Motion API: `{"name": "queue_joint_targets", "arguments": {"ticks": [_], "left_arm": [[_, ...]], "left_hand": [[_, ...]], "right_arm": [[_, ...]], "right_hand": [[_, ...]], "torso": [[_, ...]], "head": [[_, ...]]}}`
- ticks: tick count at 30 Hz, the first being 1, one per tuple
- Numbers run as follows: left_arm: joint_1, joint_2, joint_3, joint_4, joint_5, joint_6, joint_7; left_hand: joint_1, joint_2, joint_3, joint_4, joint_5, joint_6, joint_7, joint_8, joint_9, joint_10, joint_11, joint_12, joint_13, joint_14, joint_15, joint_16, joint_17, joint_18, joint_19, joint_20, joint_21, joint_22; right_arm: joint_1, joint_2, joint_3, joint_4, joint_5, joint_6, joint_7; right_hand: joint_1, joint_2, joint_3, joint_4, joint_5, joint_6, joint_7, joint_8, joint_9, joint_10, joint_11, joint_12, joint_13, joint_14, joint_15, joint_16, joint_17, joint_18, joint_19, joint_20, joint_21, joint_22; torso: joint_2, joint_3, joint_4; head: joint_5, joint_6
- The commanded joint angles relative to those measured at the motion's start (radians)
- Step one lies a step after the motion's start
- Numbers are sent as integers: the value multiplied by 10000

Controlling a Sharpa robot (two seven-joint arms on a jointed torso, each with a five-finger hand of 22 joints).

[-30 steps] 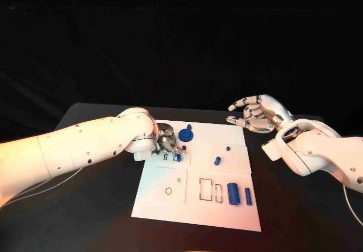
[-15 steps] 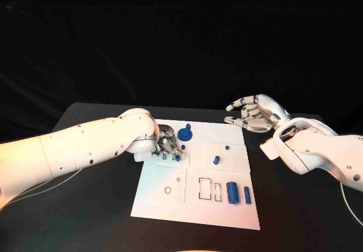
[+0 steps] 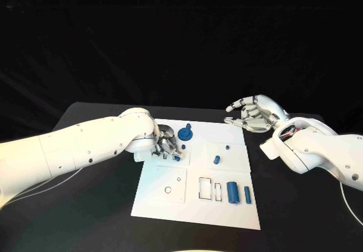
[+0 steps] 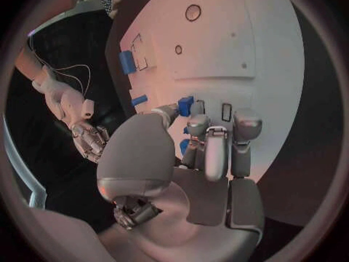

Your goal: Assemble the parts on the task board

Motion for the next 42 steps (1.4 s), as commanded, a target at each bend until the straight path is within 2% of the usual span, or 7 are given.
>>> {"name": "queue_joint_targets", "arguments": {"ticks": [1, 5, 6, 10, 11, 29, 42], "left_arm": [[-8, -37, -4, 25, 580, 13, -26], [-13, -91, -1, 35, 800, -131, -27], [-14, -108, 0, 45, 837, -164, -27], [-15, -171, 4, 82, 904, -277, -24], [-16, -192, 5, 94, 911, -313, -22], [-40, -504, 13, 406, 18, -1017, 38], [-59, -442, 13, 540, -1042, -983, 102]], "left_hand": [[222, 113, 442, -55, 40, -26, -107, 349, 940, 75, -48, 39, -2, 585, -98, 66, 1506, -225, 85, -65, 101, 135], [256, 57, 770, -82, 16, 4, -180, 666, 1383, 228, -103, 176, 195, 622, -151, 101, 1585, -248, 166, -104, 173, 264], [218, 29, 865, -72, -9, -8, -201, 758, 1542, 248, -123, 195, 213, 259, -174, -333, 677, -253, 182, -120, 191, 292], [189, 8, 920, -74, -23, -5, -213, 811, 1639, 259, -135, 208, 228, 264, -187, -350, 672, -253, 182, -132, 194, 296], [192, -5, 986, -90, -26, -5, -230, 855, 1729, 280, -149, 229, 256, 634, -198, 85, 1587, -259, 201, -142, 210, 328], [279, -40, 1134, -164, -48, -12, -258, 909, 1883, 348, -179, 290, 333, 665, -222, 123, 1648, -276, 265, -163, 259, 421], [338, -59, 1196, -205, -57, -25, -265, 908, 1926, 349, -188, 290, 328, 669, -229, 128, 1657, -278, 275, -171, 267, 435]], "right_arm": [[-4, 18, 4, -27, -231, 121, -263], [-6, 25, 4, -60, -241, 107, -465], [-6, 24, 4, -71, -242, 103, -516], [-7, 19, 4, -98, -245, 98, -634], [-7, 16, 4, -103, -246, 98, -656], [-10, -15, 3, -131, -247, 136, -765], [-39, 29, 3, -173, -246, 163, -761]], "right_hand": [[83, 6, 15, 21, 40, -63, 31, 19, -9, -25, 10, -14, 5, 679, 40, -6, 1266, 46, -28, 37, -69, -8], [91, 7, 18, 19, 48, -59, 31, 22, -9, -18, 9, -7, 13, 676, 40, -12, 1254, 48, -32, 38, -78, -14], [94, 6, 19, 18, 50, -57, 31, 24, -9, -19, 9, -8, 12, 670, 40, -24, 1231, 50, -38, 38, -90, -22], [97, 5, 18, 18, 53, -55, 31, 26, -9, -30, 9, -19, -3, 667, 40, -31, 1218, 56, -51, 38, -115, -38], [97, 5, 18, 18, 53, -55, 31, 26, -9, -30, 9, -19, -3, 667, 40, -31, 1218, 56, -51, 38, -115, -38], [102, 0, 18, 20, 59, -47, 30, 33, -9, -43, 10, -34, -22, 662, 41, -41, 1201, 61, -61, 39, -136, -52], [102, 0, 18, 20, 59, -47, 30, 33, -9, -43, 10, -34, -22, 662, 41, -41, 1201, 61, -61, 39, -136, -52]], "torso": [[5, 3, 9], [0, 8, 15], [0, 6, 14], [-2, 0, 8], [-4, 3, 5], [2, 9, 2], [-3, 2, 11]], "head": [[-4, -10], [2, -5], [2, -6], [-3, 4], [-3, -2], [29, -7], [4, 19]]}}
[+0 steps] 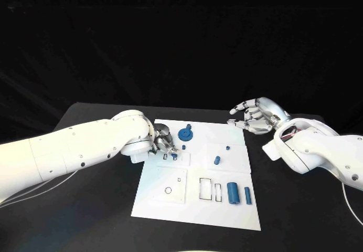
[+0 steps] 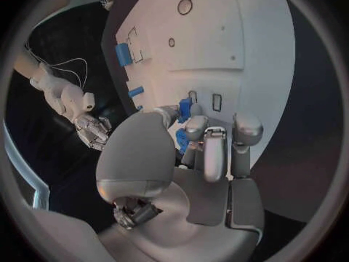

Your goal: Assemble the parts on the task board

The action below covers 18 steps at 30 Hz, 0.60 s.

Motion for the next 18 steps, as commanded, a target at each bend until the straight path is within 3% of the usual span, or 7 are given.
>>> {"name": "queue_joint_targets", "arguments": {"ticks": [1, 18], "left_arm": [[-6, 36, 6, 64, -695, 40, 106], [-26, 121, 3, 179, -1051, 517, 100]], "left_hand": [[138, 21, 643, -557, 60, 98, -141, 536, 1927, 76, 3, 40, 12, 691, -73, 64, 1664, -126, 65, -31, 39, 14], [211, -47, 702, -620, 50, 86, -147, 525, 1973, 93, -2, 52, 27, 711, -82, 87, 1712, -138, 108, -40, 70, 77]], "right_arm": [[-19, 29, 3, -14, -105, 152, 28], [-38, 58, 3, -40, -101, 164, 29]], "right_hand": [[93, 9, 18, 21, 60, -48, 31, 34, -10, -44, 10, -34, -9, 662, 41, -41, 1197, 61, -61, 39, -20, -9], [93, 9, 18, 21, 60, -48, 31, 34, -10, -44, 10, -34, -9, 662, 41, -41, 1197, 61, -61, 39, -20, -9]], "torso": [[-3, 0, 4], [5, -10, 6]], "head": [[-6, -10], [-48, 28]]}}
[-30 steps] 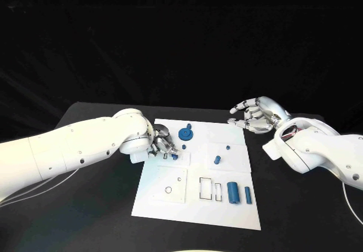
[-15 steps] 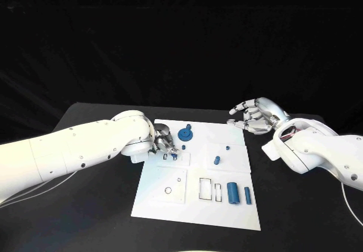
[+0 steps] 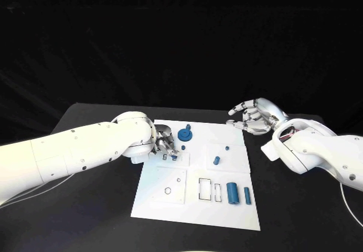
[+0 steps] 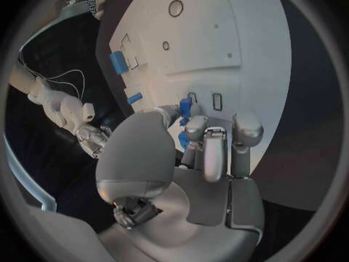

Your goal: Assemble the parts on the task board

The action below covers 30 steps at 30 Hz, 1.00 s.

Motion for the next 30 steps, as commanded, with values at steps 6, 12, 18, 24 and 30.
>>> {"name": "queue_joint_targets", "arguments": {"ticks": [6, 12, 18, 24, 30], "left_arm": [[-2, 45, 5, 26, -240, 362, 61], [-3, 56, 4, 15, -269, 442, 38], [-4, 52, 3, 7, -278, 536, 0], [-5, 45, 3, 4, -284, 591, -15], [-5, 32, 2, -4, -285, 634, -21]], "left_hand": [[123, 33, 684, -653, 25, 83, -149, 471, 1977, 94, -4, 51, 3, 715, -83, 54, 1724, -138, 67, -6, 20, 2], [134, 30, 697, -662, 26, 83, -150, 467, 1982, 98, -6, 54, 8, 716, -84, 55, 1726, -139, 71, -7, 23, 8], [146, 27, 710, -670, 27, 83, -150, 464, 1987, 96, -6, 52, 4, 717, -84, 57, 1729, -140, 73, -9, 25, 13], [146, 27, 710, -670, 27, 83, -150, 464, 1987, 96, -6, 52, 4, 717, -84, 57, 1729, -140, 73, -9, 25, 13], [157, 20, 723, -680, 28, 82, -151, 459, 1993, 93, -7, 48, -2, 717, -85, 57, 1728, -141, 77, -10, 28, 19]], "right_arm": [[-9, 4, 4, 0, -100, 140, 31], [-9, 4, 4, -1, -100, 142, 32], [-9, 5, 4, -4, -100, 147, 32], [-9, 9, 4, -1, -99, 152, 27], [-10, 16, 4, 2, -95, 154, 24]], "right_hand": [[92, 11, 17, 48, 75, -43, 33, 48, -17, -54, 13, -45, -24, 667, 43, -33, 1222, 60, -56, 42, -17, 2], [92, 11, 17, 48, 75, -43, 33, 48, -17, -54, 13, -45, -24, 667, 43, -33, 1222, 60, -56, 42, -17, 2], [92, 11, 17, 48, 75, -43, 33, 48, -17, -54, 13, -45, -24, 667, 43, -33, 1222, 60, -56, 42, -17, 2], [92, 11, 17, 48, 75, -43, 33, 48, -17, -54, 13, -45, -24, 667, 43, -33, 1222, 60, -56, 42, -17, 2], [92, 11, 17, 48, 75, -43, 33, 48, -17, -54, 13, -45, -24, 667, 43, -33, 1222, 60, -56, 42, -17, 2]], "torso": [[12, -1, -2], [11, -4, 0], [5, -3, -5], [4, -2, -1], [6, 1, -4]], "head": [[-4, -7], [4, -20], [14, -37], [25, -47], [27, -43]]}}
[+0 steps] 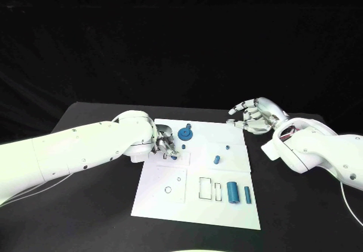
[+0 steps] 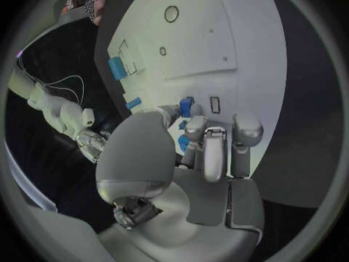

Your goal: Assemble the parts on the task board

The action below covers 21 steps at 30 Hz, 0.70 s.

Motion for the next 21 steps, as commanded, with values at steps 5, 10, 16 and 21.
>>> {"name": "queue_joint_targets", "arguments": {"ticks": [5, 10, 16, 21], "left_arm": [[-6, -1, -3, 1, -59, 272, 0], [-6, 4, -3, -19, -63, 286, -2], [-5, 39, -4, -59, -57, 306, -3], [-9, 85, -9, -104, -44, 315, -2]], "left_hand": [[158, 19, 725, -678, 50, 77, -155, 457, 1992, 57, 29, 48, 1, 717, -86, 57, 1728, -142, 78, -10, 28, 9], [165, 15, 736, -683, 51, 77, -155, 453, 1997, 58, 29, 49, 2, 722, -86, 63, 1740, -144, 84, -11, 32, 18], [165, 15, 736, -683, 51, 77, -155, 453, 1997, 58, 29, 49, 2, 722, -86, 63, 1740, -144, 84, -11, 32, 18], [168, 12, 752, -684, 51, 80, -153, 448, 2004, 73, 30, 61, 25, 723, -86, 64, 1743, -146, 91, -13, 38, 29]], "right_arm": [[-8, 6, 4, 12, -57, 129, 41], [-8, 7, 4, 15, -34, 113, 46], [-8, 7, 4, 17, -26, 107, 45], [-7, 3, 4, 42, -8, 114, 38]], "right_hand": [[89, 13, 17, 64, 43, -45, 34, 54, -21, -58, 13, -51, -17, 664, 44, -40, 1212, 62, -59, 44, -29, -2], [86, 13, 16, 71, 44, -48, 35, 55, -23, -63, 14, -57, -25, 662, 44, -45, 1203, 63, -61, 44, -36, -6], [86, 13, 16, 71, 44, -48, 35, 55, -23, -63, 14, -57, -25, 662, 44, -45, 1203, 63, -61, 44, -36, -6], [82, 12, 14, 80, 47, -53, 36, 55, -26, -87, 15, -82, -55, 663, 45, -44, 1207, 65, -65, 45, -46, -11]], "torso": [[2, 0, -2], [3, 1, 1], [12, 1, -7], [10, 1, -10]], "head": [[5, 7], [9, 9], [6, 11], [-8, -6]]}}
